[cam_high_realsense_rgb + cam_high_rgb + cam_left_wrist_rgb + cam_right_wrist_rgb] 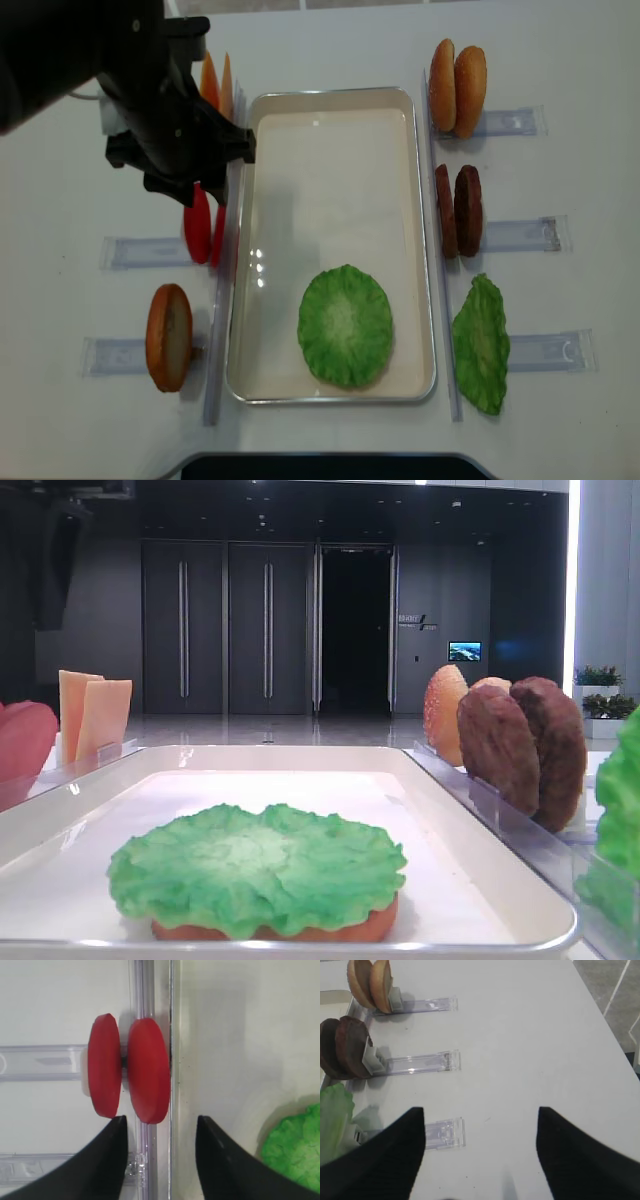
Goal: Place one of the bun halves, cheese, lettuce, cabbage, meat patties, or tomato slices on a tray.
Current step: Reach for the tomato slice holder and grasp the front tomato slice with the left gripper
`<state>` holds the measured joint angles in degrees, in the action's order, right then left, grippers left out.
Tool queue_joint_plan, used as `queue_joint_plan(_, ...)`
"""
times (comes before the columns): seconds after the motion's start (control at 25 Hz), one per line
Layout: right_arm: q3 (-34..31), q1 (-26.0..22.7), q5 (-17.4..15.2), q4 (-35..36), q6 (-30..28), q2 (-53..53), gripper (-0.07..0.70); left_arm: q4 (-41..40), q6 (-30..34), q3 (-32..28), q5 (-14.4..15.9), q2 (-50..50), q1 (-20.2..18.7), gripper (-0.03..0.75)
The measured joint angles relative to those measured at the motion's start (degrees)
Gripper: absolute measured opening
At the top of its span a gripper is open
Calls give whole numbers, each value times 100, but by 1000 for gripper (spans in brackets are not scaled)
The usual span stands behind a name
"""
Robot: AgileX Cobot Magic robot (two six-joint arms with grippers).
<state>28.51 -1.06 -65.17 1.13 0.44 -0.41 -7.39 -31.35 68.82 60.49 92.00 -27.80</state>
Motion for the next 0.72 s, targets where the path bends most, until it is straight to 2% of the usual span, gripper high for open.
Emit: queue_joint_plan(0.72,0,0,0,0,0,0,481,-280,-334,77,-131,645,-148,345)
